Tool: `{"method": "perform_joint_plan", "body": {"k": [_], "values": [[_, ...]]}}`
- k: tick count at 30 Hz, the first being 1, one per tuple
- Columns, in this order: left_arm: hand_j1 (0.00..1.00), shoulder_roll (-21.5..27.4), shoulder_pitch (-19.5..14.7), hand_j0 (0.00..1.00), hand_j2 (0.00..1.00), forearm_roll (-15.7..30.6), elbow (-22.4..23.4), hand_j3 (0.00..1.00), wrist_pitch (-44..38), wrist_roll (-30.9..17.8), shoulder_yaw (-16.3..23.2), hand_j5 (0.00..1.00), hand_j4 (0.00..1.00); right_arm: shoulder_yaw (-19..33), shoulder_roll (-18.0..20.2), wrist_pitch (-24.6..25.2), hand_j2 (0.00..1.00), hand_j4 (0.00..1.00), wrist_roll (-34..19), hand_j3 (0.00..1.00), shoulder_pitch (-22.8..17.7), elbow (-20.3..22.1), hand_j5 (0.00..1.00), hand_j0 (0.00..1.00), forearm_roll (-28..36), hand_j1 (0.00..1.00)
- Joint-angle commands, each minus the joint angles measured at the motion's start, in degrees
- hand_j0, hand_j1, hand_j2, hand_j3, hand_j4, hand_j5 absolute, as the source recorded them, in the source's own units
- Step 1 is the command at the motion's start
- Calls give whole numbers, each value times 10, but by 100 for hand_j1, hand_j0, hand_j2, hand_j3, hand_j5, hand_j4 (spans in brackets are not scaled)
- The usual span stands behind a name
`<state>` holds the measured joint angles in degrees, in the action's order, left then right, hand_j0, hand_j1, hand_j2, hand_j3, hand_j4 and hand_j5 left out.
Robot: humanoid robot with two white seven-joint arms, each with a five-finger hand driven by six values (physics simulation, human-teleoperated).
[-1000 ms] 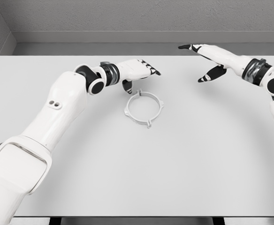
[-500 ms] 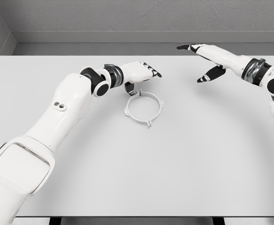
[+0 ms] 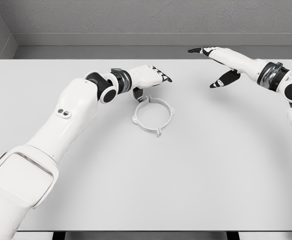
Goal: Assemble PVC drainage pipe clamps
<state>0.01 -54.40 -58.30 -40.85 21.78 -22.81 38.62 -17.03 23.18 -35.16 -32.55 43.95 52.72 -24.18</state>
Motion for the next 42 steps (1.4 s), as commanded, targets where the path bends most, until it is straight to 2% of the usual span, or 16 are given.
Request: {"method": "perform_joint_plan", "body": {"k": [1, 37, 42], "values": [[100, 0, 0, 100, 100, 1, -1, 100, -1, 0, -1, 100, 100, 1, 0, 2, 100, 100, 0, 100, 0, 2, 100, 100, 4, 100], [100, 0, 0, 100, 100, 3, -7, 100, 5, 0, 1, 100, 100, 0, 5, 2, 100, 100, 0, 100, -1, 4, 100, 100, 5, 100], [100, 0, 0, 100, 100, 4, -11, 100, 4, 0, 11, 100, 100, 1, 5, 2, 100, 100, 0, 100, -1, 5, 100, 100, 5, 100]]}}
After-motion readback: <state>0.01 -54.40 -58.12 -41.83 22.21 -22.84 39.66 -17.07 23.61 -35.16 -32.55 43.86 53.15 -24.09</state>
